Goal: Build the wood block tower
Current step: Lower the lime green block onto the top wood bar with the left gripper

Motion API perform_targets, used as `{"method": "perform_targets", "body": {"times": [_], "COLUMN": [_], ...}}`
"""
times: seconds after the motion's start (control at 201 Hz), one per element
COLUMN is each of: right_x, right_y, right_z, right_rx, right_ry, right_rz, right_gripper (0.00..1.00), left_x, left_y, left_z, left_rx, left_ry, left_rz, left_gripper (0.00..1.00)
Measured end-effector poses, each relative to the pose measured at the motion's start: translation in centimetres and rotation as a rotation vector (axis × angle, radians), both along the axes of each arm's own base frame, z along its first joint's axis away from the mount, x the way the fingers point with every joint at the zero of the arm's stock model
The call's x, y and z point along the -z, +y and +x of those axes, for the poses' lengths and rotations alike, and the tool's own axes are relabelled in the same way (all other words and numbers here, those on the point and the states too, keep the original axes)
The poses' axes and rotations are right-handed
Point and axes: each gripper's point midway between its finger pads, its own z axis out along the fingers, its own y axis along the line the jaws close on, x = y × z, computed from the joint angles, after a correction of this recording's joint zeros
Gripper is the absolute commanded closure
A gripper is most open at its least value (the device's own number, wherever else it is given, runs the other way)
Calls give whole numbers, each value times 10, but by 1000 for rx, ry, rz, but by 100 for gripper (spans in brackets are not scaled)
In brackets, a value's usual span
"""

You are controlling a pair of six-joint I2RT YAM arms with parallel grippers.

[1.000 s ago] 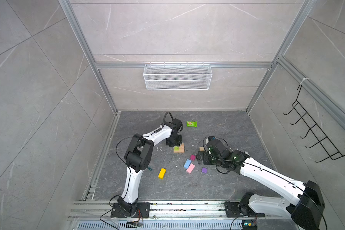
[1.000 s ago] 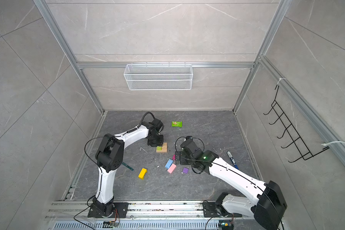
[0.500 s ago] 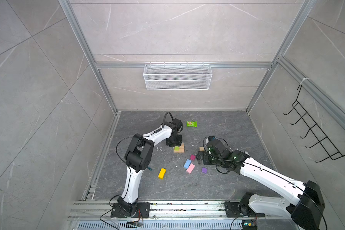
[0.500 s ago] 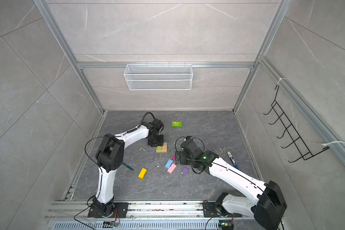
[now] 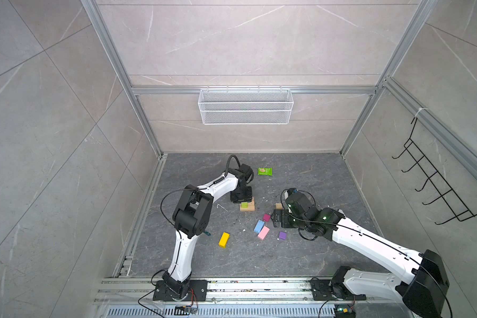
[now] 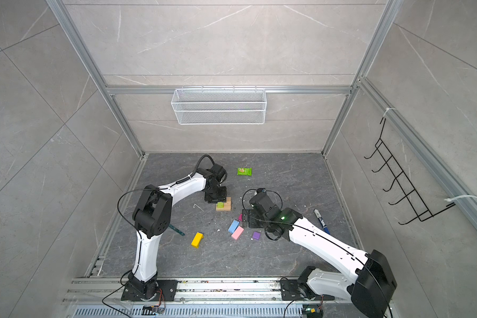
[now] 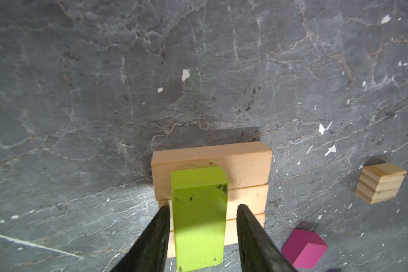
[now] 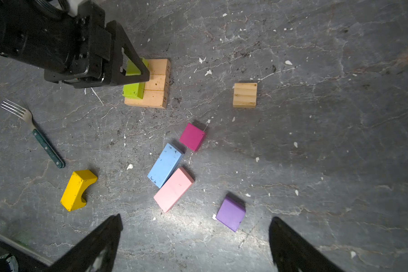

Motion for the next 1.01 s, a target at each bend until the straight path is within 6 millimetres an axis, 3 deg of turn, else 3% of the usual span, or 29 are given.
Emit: {"method": "perform_targets", "body": {"times": [0.204, 1.006], "right_x": [0, 1], "right_y": [0, 1], "right_z": [0, -1], "right_rx": [5, 8], "right_ry": [6, 10], "right_rz": [6, 10], "right_gripper": [1, 1], "left_x": [-8, -6], "left_y": [-2, -4], "left_z": [3, -7], "left_rx": [-2, -11], "left_ry": [-5, 36], "left_rz": [-5, -8], "left_gripper": [49, 50]}}
